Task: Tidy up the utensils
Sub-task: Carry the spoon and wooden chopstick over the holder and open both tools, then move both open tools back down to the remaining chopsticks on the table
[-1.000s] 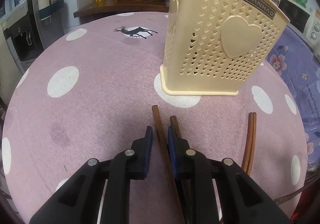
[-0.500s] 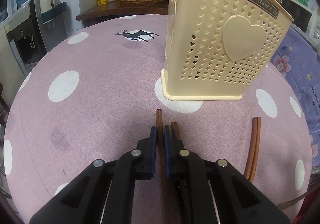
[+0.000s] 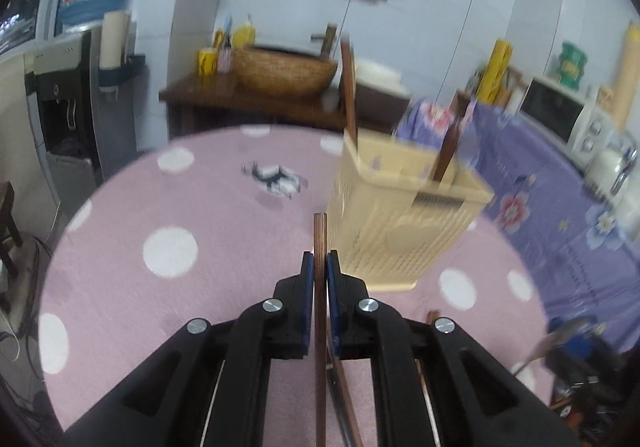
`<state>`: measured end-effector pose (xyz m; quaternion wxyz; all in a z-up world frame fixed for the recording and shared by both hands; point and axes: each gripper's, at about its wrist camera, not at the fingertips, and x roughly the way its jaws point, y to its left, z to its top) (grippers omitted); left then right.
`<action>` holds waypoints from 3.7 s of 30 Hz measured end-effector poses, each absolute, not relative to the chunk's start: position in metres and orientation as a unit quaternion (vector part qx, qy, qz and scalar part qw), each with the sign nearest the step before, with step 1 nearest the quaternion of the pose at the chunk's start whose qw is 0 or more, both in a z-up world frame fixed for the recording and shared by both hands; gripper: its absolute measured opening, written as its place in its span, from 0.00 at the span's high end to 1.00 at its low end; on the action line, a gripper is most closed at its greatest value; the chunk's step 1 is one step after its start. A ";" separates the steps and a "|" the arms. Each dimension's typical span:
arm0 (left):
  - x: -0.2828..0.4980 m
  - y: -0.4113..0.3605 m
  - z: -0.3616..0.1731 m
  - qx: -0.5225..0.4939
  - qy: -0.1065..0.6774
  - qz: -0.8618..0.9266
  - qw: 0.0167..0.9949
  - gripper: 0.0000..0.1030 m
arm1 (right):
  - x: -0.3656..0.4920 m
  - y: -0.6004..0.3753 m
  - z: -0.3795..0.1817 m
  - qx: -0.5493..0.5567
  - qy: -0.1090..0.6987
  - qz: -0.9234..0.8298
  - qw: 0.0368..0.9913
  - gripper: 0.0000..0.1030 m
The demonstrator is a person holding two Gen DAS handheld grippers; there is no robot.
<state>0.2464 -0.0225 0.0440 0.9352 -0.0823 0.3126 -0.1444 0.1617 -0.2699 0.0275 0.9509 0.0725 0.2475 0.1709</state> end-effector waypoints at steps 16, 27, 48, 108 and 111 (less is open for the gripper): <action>0.233 0.005 0.089 -0.091 0.252 -0.138 0.954 0.93 | 0.169 -0.267 0.036 0.082 0.250 0.178 0.948 0.63; 0.234 0.001 0.178 -0.098 0.186 -0.179 0.961 0.93 | 0.209 -0.266 0.116 0.065 0.185 0.169 0.966 0.63; 0.314 -0.083 0.126 -0.087 0.173 -0.123 0.973 0.93 | 0.320 -0.251 0.083 0.053 0.203 0.061 0.976 0.63; 0.191 -0.019 -0.040 -0.072 0.425 -0.159 0.888 0.61 | 0.142 -0.193 -0.066 -0.084 0.507 0.051 0.856 0.31; 0.189 -0.025 -0.043 -0.069 0.431 -0.164 0.885 0.61 | 0.136 -0.209 -0.068 -0.067 0.512 0.049 0.855 0.31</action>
